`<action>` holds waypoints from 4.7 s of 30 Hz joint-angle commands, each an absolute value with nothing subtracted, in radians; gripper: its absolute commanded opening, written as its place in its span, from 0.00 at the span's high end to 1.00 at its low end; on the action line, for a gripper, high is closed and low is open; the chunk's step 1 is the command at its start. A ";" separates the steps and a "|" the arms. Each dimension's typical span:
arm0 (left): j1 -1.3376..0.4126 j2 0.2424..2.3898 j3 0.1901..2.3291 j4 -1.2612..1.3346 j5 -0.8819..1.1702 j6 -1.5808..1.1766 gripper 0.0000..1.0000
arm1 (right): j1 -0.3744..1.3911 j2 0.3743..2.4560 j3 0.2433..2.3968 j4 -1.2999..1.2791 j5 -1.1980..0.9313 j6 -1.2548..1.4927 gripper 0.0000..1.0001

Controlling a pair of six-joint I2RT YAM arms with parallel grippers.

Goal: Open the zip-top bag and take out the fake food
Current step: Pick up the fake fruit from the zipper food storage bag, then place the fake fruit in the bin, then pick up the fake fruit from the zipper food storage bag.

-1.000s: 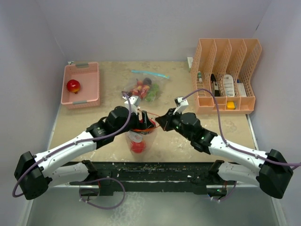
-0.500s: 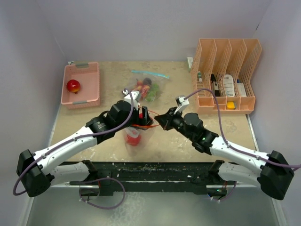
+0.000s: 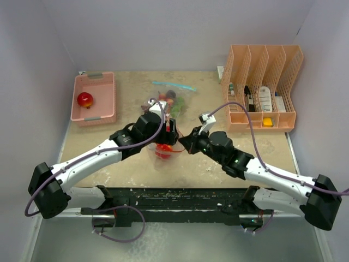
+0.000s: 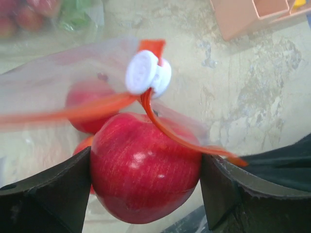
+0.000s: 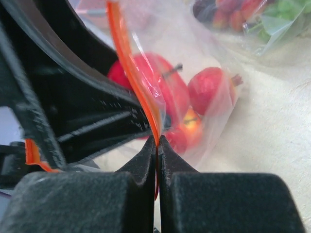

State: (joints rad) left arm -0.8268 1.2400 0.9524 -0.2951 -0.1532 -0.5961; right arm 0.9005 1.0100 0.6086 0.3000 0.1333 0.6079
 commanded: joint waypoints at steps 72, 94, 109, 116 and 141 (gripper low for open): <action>-0.239 1.222 1.145 -0.225 -0.080 -0.583 0.03 | 0.811 0.906 0.827 -0.135 0.378 0.444 1.00; -0.337 0.901 0.794 -0.158 0.278 -0.721 0.19 | 0.815 1.275 0.841 0.137 0.232 0.486 0.52; -0.581 1.133 0.581 0.106 0.205 -0.811 0.25 | 0.791 0.872 0.714 -0.084 0.393 0.523 0.28; -0.703 1.362 0.621 0.246 0.156 -0.829 0.28 | 0.746 0.918 0.626 -0.043 0.367 0.577 0.26; -0.783 1.534 0.678 0.329 0.084 -0.791 0.56 | 0.687 1.226 0.485 0.265 0.232 0.615 1.00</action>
